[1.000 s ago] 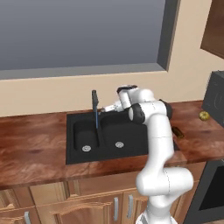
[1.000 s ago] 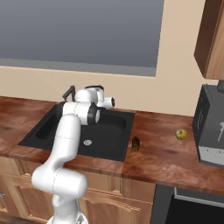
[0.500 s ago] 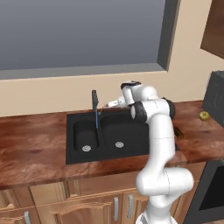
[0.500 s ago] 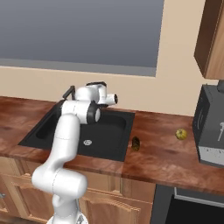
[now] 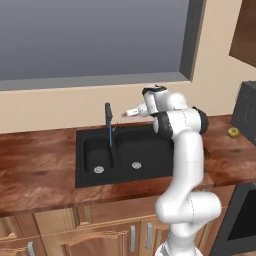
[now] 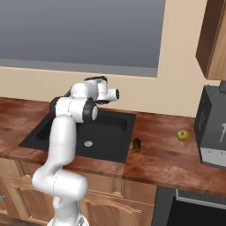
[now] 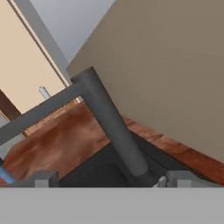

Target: Turn on the sink faucet. Then move the sweet potato from the counter to the sink. Turn off the sink. Move the vegetable from the sink to the pot next to the stove. Finally move the pot to the rear left burner.

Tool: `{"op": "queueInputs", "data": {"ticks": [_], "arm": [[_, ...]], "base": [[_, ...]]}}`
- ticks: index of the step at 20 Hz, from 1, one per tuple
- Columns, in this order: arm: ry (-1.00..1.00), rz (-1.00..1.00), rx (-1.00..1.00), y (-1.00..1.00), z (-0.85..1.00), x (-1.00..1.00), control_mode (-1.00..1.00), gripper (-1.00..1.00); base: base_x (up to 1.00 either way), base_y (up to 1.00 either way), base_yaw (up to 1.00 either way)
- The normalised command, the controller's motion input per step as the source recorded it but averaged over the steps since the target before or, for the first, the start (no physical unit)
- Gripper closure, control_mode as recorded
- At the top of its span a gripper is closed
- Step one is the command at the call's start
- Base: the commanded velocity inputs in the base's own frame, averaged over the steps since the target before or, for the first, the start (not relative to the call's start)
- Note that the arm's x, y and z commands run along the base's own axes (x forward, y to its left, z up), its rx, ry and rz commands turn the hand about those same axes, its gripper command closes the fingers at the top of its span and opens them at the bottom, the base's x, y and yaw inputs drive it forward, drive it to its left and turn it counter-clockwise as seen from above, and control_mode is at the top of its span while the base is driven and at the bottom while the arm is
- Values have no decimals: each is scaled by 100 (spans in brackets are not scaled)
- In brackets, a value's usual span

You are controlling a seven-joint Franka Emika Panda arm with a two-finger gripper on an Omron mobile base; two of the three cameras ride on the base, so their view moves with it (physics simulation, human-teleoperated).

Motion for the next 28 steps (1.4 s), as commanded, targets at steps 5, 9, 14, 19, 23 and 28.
{"op": "queueInputs", "data": {"ticks": [5,9,14,19,23,28], "arm": [[-1,-7,-3,-8,55,-60,-100,-100],[0,-8,-6,-17,50,-66,-100,-100],[0,-8,-6,-24,39,-72,-100,-100],[2,-11,-3,-30,43,-70,-100,-100],[12,-14,-2,-34,53,-62,-100,-100],[24,-22,0,-49,30,-62,-100,-100]], "base": [[0,0,0],[0,0,0],[0,0,0],[0,0,0],[0,0,0],[0,0,0]]}}
